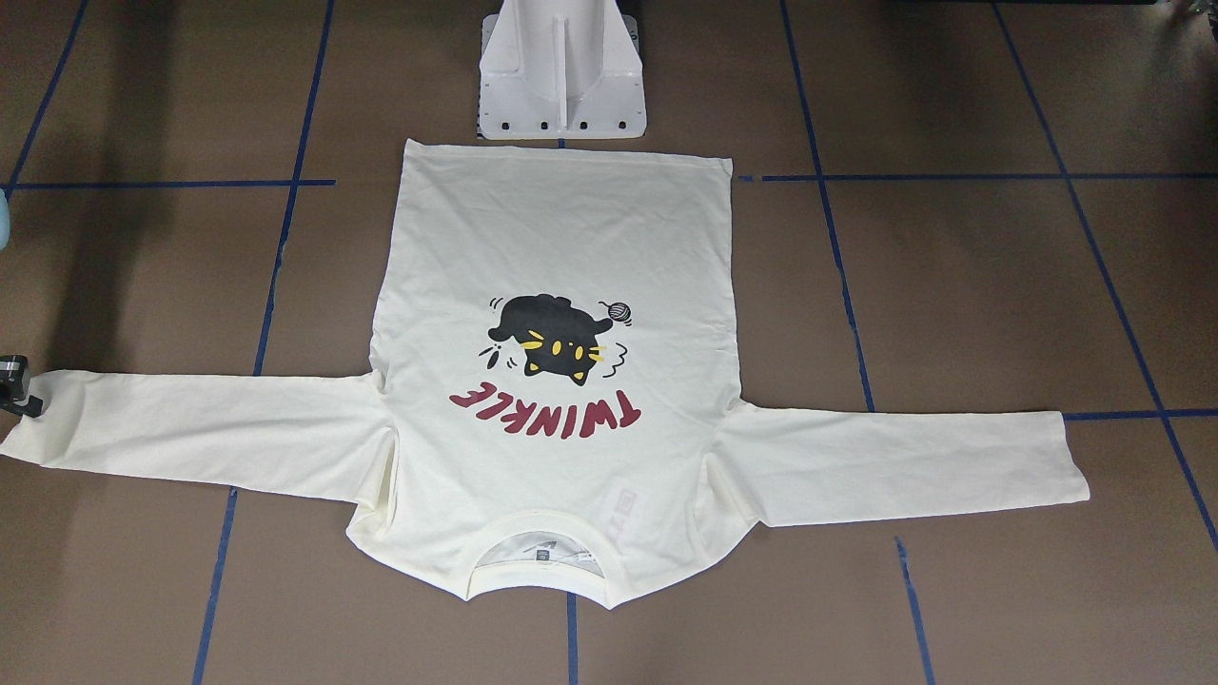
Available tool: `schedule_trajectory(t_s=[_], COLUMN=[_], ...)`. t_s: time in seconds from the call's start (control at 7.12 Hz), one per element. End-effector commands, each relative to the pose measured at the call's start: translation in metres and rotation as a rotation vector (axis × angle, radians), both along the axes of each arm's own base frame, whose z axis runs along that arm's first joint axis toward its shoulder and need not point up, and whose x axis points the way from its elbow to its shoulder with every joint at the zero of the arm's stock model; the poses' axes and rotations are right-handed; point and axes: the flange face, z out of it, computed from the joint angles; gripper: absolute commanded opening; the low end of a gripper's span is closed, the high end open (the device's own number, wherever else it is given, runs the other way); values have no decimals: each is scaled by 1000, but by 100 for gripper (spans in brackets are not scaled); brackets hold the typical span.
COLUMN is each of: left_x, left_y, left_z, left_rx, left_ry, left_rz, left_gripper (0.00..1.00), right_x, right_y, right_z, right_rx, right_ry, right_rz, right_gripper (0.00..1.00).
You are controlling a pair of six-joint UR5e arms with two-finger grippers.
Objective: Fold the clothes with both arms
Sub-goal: 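Grasp the sleeve cuff with the right gripper and lift it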
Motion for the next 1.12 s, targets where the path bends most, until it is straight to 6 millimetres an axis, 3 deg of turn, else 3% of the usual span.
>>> schedule_trajectory(t_s=[0.0,0.14,0.42,0.56,0.84,0.98], left_x=[0,0,0,0,0,0], left_y=[-4,-6,-8,-9,-9,-9], left_z=[-7,-10,-14,-11,-10,-8], left_rx=[11,17,21,16,12,6], left_ry=[0,-4,-5,-5,-4,-6], left_rz=[-1,-3,-4,-5,-6,-7], left_gripper=[100,100,100,100,100,100], right_x=[-24,-41,-129,-170,-212,-233], right_y=[-47,-65,-93,-87,-68,-44], right_z=[-103,-154,-302,-361,-435,-464], right_rx=[-25,-12,14,-7,56,106], right_ry=[-138,-182,-267,-307,-365,-407], right_rz=[45,50,56,60,9,-38], right_gripper=[0,0,0,0,0,0])
